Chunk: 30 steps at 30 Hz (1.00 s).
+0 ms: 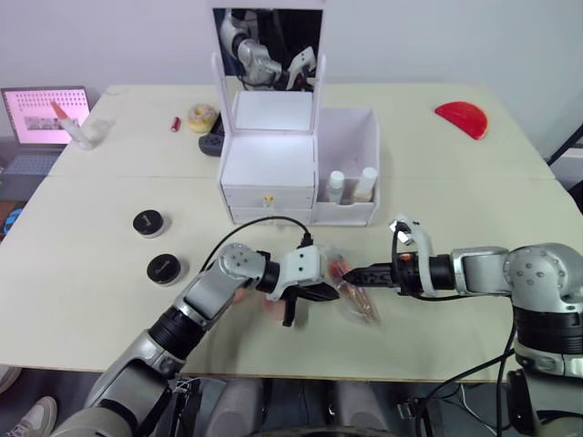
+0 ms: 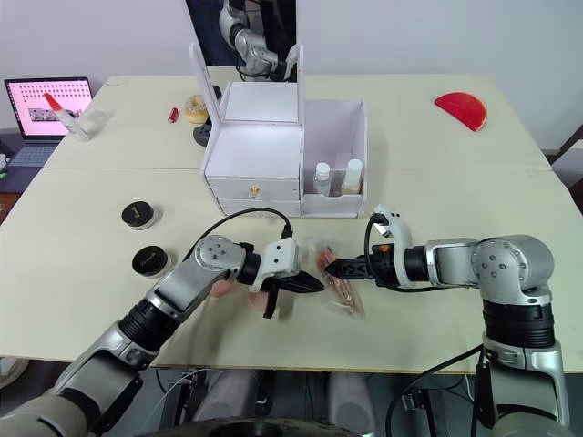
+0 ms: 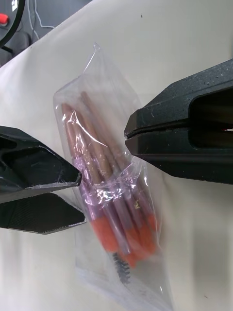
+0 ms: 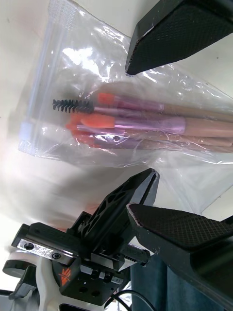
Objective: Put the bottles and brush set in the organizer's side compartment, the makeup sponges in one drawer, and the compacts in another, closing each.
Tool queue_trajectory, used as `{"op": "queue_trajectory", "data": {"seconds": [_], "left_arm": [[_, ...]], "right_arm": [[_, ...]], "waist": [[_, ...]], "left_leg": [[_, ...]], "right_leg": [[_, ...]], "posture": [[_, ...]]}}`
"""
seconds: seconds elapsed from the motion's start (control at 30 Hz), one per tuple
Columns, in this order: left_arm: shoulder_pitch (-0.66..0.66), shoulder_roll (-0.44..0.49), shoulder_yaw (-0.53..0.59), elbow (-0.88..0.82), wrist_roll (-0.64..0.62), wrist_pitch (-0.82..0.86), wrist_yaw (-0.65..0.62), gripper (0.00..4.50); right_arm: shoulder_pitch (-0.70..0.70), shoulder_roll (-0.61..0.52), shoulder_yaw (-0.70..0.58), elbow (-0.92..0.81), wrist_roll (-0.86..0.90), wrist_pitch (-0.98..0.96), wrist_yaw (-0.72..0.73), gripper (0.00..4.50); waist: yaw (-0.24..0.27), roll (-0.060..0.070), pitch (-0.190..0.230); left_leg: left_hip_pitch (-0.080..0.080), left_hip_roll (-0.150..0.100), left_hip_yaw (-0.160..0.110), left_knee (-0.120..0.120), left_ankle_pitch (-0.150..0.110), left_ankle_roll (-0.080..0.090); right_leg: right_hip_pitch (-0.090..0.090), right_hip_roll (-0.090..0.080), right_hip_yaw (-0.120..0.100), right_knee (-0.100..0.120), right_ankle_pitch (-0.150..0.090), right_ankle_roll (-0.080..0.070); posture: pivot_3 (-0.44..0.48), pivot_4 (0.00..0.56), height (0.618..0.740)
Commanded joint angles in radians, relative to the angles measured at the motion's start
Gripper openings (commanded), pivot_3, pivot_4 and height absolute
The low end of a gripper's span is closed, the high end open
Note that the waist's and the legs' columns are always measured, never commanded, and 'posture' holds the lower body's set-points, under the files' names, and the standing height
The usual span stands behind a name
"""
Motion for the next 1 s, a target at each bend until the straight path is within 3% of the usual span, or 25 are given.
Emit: {"op": "queue_trajectory", "data": {"seconds": [0.03,0.1,0.2,0.43,0.83,0.93,1.0], "left_arm": [[-0.007,-0.007,0.007,0.011,0.017,-0.011,0.012,0.00],[-0.006,-0.013,-0.003,0.009,0.026,-0.010,0.019,0.00],[0.001,-0.014,-0.015,0.006,0.045,-0.013,0.023,0.00],[0.008,-0.008,-0.012,0.001,0.055,-0.011,0.018,0.00],[0.001,-0.023,0.042,-0.015,-0.007,0.023,0.007,0.00],[0.001,-0.019,0.060,-0.027,-0.027,0.039,0.003,0.88],[0.000,-0.017,0.074,-0.036,-0.045,0.052,-0.003,1.80]], "right_arm": [[0.021,-0.014,0.051,0.002,-0.060,0.002,-0.022,4.47],[0.032,-0.011,0.075,-0.010,-0.070,-0.002,-0.025,4.47],[0.040,-0.004,0.085,-0.006,-0.092,-0.016,-0.031,3.54],[0.035,-0.003,0.077,0.006,-0.126,-0.029,-0.011,0.02],[-0.005,0.017,-0.008,0.008,-0.138,-0.012,-0.009,0.02],[-0.009,0.024,-0.042,0.005,-0.137,-0.001,-0.017,0.00],[-0.013,0.031,-0.064,0.000,-0.136,0.010,-0.022,0.00]], "waist": [[-0.001,-0.001,-0.001],[-0.001,-0.002,-0.003],[-0.001,-0.004,-0.005],[0.000,-0.004,-0.005],[0.003,-0.004,-0.005],[0.003,-0.004,-0.005],[0.003,-0.003,-0.004]], "left_leg": [[0.000,0.000,0.000,0.000,0.000,0.000],[0.000,0.000,0.000,0.000,0.000,0.000],[0.001,0.000,0.000,0.000,0.000,0.000],[0.001,0.000,0.000,-0.001,0.000,0.000],[-0.001,0.000,0.000,-0.001,0.000,0.000],[-0.001,0.000,0.000,-0.001,0.000,0.000],[-0.002,0.000,0.000,-0.001,0.000,0.000]], "right_leg": [[0.000,0.000,0.000,0.000,0.000,0.000],[0.000,0.000,0.000,0.000,0.000,0.000],[0.000,0.000,0.000,0.000,0.000,0.000],[0.000,0.000,0.000,0.000,0.000,0.000],[-0.001,0.000,0.000,-0.001,0.000,0.000],[-0.002,0.000,0.000,-0.001,0.000,0.000],[-0.002,0.000,0.000,-0.001,0.000,0.000]], "posture": [[0.000,0.150,0.740],[0.000,0.150,0.740],[0.000,0.150,0.740],[0.000,0.150,0.740],[0.000,0.150,0.740],[0.000,0.150,0.740],[0.000,0.150,0.740]]}}
